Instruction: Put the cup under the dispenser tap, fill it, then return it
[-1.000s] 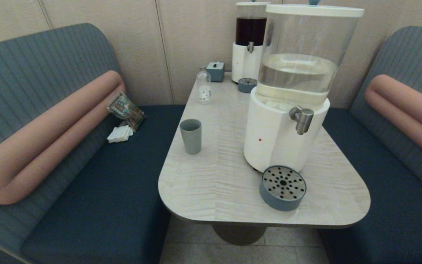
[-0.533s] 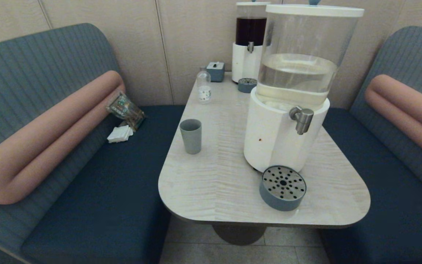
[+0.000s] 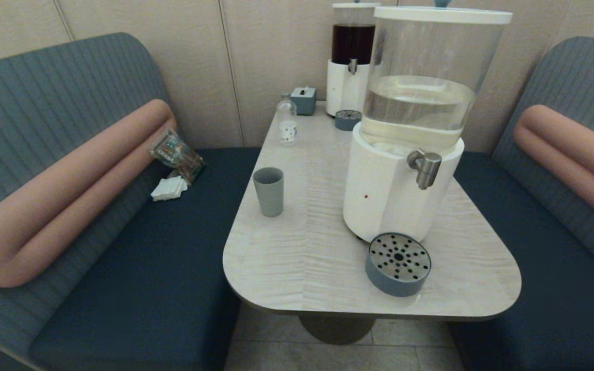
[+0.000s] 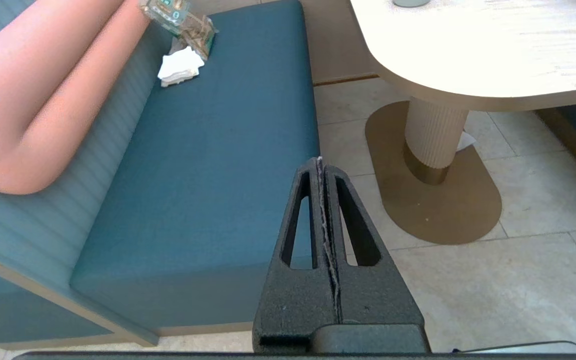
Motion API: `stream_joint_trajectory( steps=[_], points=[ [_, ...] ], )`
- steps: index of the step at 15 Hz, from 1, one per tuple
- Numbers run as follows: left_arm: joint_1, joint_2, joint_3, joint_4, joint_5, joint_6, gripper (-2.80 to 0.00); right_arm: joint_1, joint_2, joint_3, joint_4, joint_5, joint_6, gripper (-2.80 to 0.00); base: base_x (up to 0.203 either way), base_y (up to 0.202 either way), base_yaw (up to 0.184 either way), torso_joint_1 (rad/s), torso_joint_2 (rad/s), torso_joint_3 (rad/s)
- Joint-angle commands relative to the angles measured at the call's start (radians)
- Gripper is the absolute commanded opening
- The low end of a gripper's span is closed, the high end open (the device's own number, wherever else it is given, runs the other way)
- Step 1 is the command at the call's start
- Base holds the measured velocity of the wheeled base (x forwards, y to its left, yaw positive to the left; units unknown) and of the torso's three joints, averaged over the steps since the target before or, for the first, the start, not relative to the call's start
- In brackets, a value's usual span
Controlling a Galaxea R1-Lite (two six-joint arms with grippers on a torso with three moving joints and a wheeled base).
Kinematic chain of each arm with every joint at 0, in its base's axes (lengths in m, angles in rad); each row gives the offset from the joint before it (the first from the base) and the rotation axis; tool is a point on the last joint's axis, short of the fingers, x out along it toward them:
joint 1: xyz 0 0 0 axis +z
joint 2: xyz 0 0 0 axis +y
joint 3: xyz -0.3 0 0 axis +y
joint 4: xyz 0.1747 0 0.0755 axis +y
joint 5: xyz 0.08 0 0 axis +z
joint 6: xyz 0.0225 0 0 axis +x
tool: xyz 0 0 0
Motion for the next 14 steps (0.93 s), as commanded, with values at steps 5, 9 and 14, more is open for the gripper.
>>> stream_joint_trajectory(
  steps=[5,9,14],
  points=[
    [0.0,0.0,0.005,-0.018,-0.001,0.0,-2.8,0.0,0.001,0.002,0.0,-0.001,0.0,-2.8,0.0,0.0,0.0,0.0,0.0,0.0],
    [0.0,-0.001,0.005,-0.015,0.001,0.003,-2.8,0.0,0.001,0.002,-0.001,-0.001,0.0,-2.8,0.0,0.0,0.0,0.0,0.0,0.0],
    [0.0,0.0,0.005,-0.016,0.001,-0.002,-2.8,0.0,0.001,0.002,0.001,-0.001,0.0,-2.8,0.0,0.0,0.0,0.0,0.0,0.0]
  ],
)
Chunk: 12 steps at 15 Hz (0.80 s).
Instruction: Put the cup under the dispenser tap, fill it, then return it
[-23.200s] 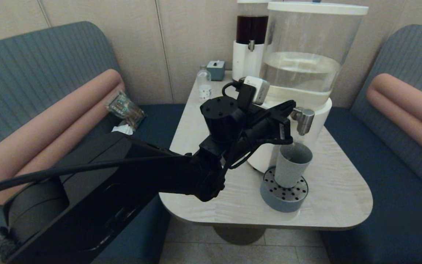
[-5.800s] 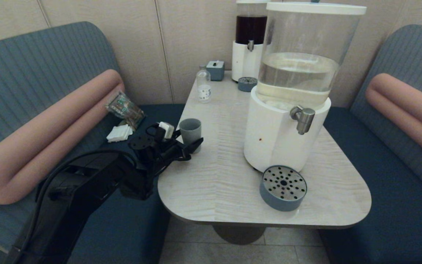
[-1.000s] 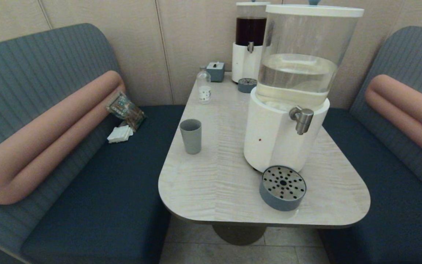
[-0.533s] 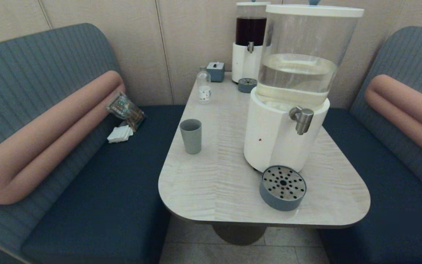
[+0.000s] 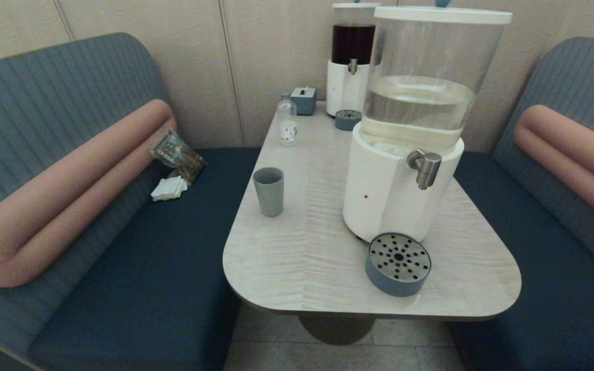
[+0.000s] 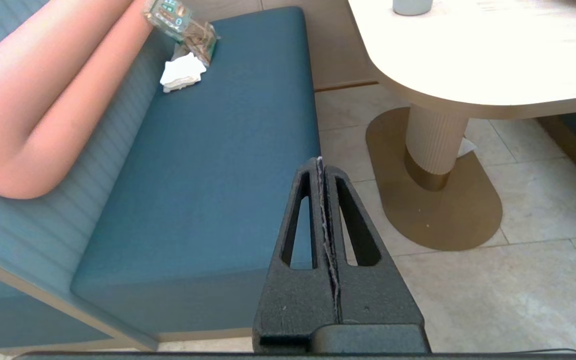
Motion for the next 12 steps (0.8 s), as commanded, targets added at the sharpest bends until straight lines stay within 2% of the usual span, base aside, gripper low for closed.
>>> stream_joint_trajectory(
  steps=[1,5,8,12],
  points=[
    [0.0,0.0,0.0,0.0,-0.001,0.001,-2.8,0.0,0.001,0.002,0.0,0.0,0.0,-2.8,0.0,0.0,0.0,0.0,0.0,0.0],
    [0.0,0.0,0.001,0.0,-0.001,0.001,-2.8,0.0,0.001,0.002,0.0,0.0,0.003,-2.8,0.0,0.0,0.0,0.0,0.0,0.0],
    [0.0,0.0,0.002,0.0,-0.001,0.001,-2.8,0.0,0.001,0.002,-0.004,0.0,0.048,-2.8,0.0,0.0,0.0,0.0,0.0,0.0],
    [0.0,0.0,0.0,0.0,-0.001,-0.001,-2.8,0.0,0.001,0.002,-0.004,0.0,0.049,-2.8,0.0,0.0,0.0,0.0,0.0,0.0]
  ],
)
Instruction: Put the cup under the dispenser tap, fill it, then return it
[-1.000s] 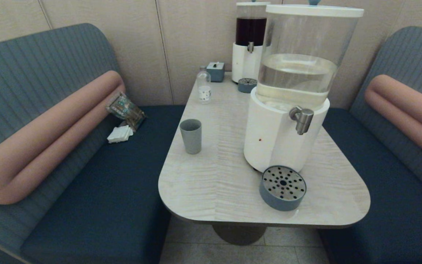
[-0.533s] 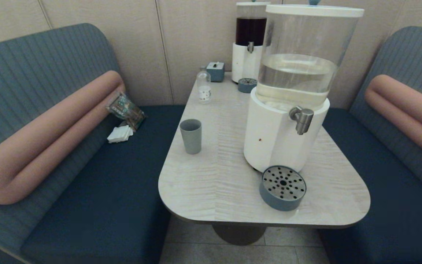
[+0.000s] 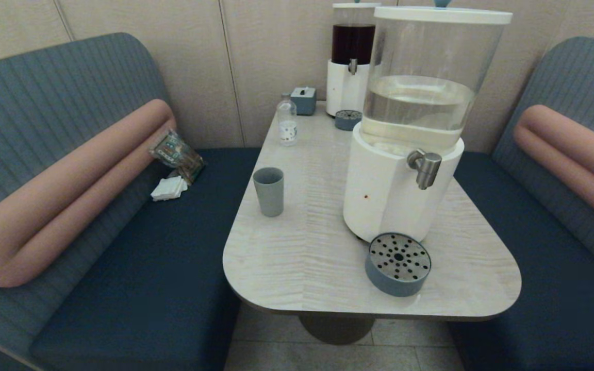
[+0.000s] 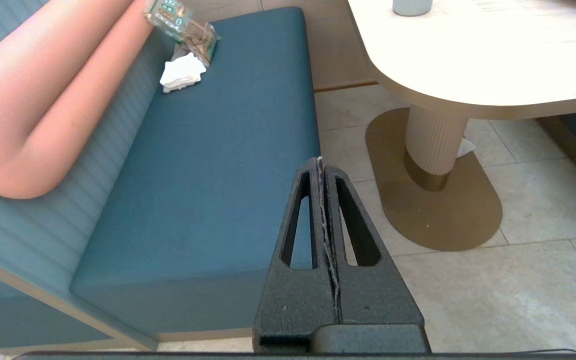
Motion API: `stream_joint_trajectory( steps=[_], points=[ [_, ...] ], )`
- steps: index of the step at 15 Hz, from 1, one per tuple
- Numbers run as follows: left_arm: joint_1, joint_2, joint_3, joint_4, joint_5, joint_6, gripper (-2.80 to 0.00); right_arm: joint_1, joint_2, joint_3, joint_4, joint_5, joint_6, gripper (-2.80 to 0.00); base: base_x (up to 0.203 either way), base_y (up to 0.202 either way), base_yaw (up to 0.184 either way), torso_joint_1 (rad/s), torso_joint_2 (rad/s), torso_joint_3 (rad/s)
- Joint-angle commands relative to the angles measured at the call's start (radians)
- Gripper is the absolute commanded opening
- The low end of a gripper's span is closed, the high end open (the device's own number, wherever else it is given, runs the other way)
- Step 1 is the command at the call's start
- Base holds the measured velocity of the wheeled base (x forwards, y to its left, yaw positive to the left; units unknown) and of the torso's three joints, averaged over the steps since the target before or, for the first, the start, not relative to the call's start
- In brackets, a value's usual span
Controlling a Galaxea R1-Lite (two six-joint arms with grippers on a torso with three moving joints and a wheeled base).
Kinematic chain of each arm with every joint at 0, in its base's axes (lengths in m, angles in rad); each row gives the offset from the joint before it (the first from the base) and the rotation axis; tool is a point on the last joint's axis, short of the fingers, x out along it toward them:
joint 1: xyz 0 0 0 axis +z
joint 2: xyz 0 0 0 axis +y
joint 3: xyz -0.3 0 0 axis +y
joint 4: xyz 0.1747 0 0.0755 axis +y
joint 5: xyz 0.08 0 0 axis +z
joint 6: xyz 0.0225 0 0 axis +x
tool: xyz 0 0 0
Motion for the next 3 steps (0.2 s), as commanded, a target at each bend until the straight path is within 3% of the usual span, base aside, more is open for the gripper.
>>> stream_joint_trajectory(
  steps=[1,3],
  points=[
    [0.0,0.0,0.001,-0.001,0.0,-0.001,-2.8,0.0,0.001,0.002,0.0,-0.001,0.001,-2.8,0.0,0.0,0.0,0.0,0.0,0.0],
    [0.0,0.0,0.002,-0.001,0.0,0.0,-2.8,0.0,0.001,0.001,0.0,-0.001,0.002,-2.8,0.0,0.0,0.0,0.0,0.0,0.0]
  ],
)
